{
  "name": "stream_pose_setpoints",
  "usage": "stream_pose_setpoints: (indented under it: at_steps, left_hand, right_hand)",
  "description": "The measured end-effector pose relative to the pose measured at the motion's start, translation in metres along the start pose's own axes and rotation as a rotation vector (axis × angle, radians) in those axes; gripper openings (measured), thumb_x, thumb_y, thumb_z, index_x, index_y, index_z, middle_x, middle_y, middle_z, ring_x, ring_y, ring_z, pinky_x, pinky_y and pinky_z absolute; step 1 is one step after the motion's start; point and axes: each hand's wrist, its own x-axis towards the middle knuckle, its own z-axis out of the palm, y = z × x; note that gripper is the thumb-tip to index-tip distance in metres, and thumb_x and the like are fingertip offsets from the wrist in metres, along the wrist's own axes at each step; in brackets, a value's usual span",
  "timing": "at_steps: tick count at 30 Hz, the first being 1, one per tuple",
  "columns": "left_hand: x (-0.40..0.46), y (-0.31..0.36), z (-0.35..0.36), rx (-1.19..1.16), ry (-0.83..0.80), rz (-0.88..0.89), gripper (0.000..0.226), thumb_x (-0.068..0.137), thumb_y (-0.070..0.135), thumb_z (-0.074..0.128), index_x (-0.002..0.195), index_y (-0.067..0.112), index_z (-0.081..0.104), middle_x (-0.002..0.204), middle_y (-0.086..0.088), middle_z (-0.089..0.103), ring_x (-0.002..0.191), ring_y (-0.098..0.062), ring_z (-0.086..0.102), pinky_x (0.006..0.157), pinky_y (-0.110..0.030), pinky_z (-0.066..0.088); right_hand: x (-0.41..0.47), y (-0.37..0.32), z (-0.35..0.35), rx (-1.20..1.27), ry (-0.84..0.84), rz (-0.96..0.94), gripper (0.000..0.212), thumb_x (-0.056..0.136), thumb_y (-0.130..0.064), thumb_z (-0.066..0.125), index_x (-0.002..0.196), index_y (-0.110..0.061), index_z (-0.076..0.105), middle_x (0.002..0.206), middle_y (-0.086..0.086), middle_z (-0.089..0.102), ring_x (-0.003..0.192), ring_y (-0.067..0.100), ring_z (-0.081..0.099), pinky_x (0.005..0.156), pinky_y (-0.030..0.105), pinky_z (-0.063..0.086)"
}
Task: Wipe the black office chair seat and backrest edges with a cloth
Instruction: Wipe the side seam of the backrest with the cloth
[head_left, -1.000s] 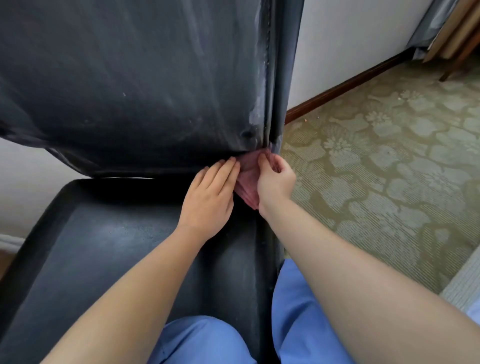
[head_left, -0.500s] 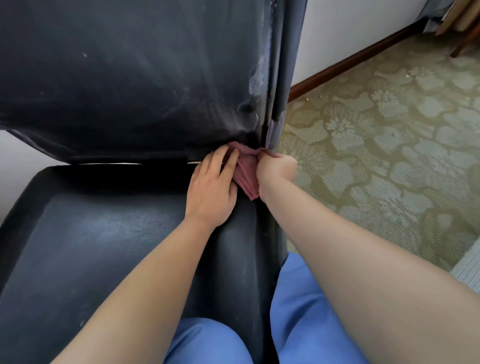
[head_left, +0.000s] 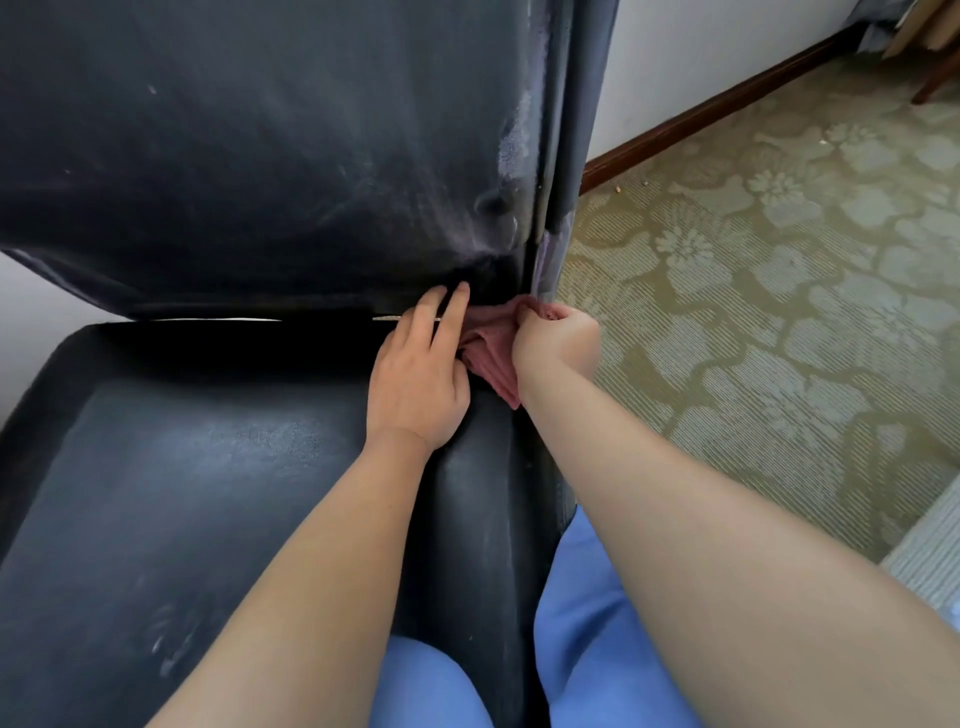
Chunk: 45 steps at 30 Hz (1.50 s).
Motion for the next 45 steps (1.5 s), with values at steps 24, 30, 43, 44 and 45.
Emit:
stream_pose_setpoints:
  at_steps: [24, 30, 43, 44, 45]
  left_hand:
    - [0.003, 0.001, -0.001, 0.023, -0.064, -0.013, 0.059, 0.078, 0.018, 0.032, 0.132, 0.004, 0.052, 0.126, -0.014, 0.060, 0.106, -0.031, 0.061, 0.088, -0.043, 0.048]
    - [0.004, -0.002, 0.003, 0.018, -0.051, -0.001, 0.056, 0.077, 0.017, 0.034, 0.127, 0.006, 0.056, 0.124, -0.010, 0.063, 0.106, -0.027, 0.062, 0.090, -0.041, 0.047]
    - [0.004, -0.001, 0.001, 0.052, -0.039, -0.010, 0.060, 0.075, 0.017, 0.035, 0.130, 0.004, 0.054, 0.121, -0.014, 0.064, 0.103, -0.030, 0.063, 0.088, -0.041, 0.048]
    - [0.004, 0.000, 0.001, 0.052, -0.040, -0.012, 0.060, 0.075, 0.018, 0.035, 0.130, 0.003, 0.053, 0.121, -0.014, 0.064, 0.103, -0.030, 0.063, 0.088, -0.041, 0.048]
    - [0.004, 0.000, 0.001, 0.051, -0.038, -0.012, 0.060, 0.075, 0.018, 0.035, 0.130, 0.003, 0.053, 0.121, -0.014, 0.064, 0.102, -0.030, 0.063, 0.088, -0.041, 0.048]
  right_hand:
    - [0.017, 0.008, 0.002, 0.292, -0.063, 0.212, 0.014, 0.073, -0.012, 0.072, 0.081, -0.021, 0.066, 0.081, -0.002, 0.069, 0.080, 0.020, 0.067, 0.078, 0.035, 0.056]
    - [0.028, -0.013, -0.002, 0.306, -0.068, 0.468, 0.040, 0.088, 0.004, 0.051, 0.128, 0.001, 0.042, 0.128, 0.017, 0.050, 0.115, 0.028, 0.053, 0.096, 0.038, 0.045]
    - [-0.001, -0.010, -0.004, 0.463, 0.097, 0.016, 0.026, 0.076, -0.006, 0.067, 0.070, -0.026, 0.052, 0.063, -0.012, 0.060, 0.065, 0.010, 0.057, 0.067, 0.027, 0.049]
    - [-0.002, -0.012, -0.005, 0.476, 0.099, -0.023, 0.026, 0.076, -0.006, 0.067, 0.070, -0.026, 0.052, 0.061, -0.014, 0.060, 0.066, 0.009, 0.058, 0.072, 0.030, 0.050]
    - [-0.004, -0.013, -0.006, 0.486, 0.093, -0.069, 0.026, 0.076, -0.006, 0.068, 0.070, -0.026, 0.053, 0.060, -0.014, 0.061, 0.066, 0.008, 0.058, 0.075, 0.032, 0.051]
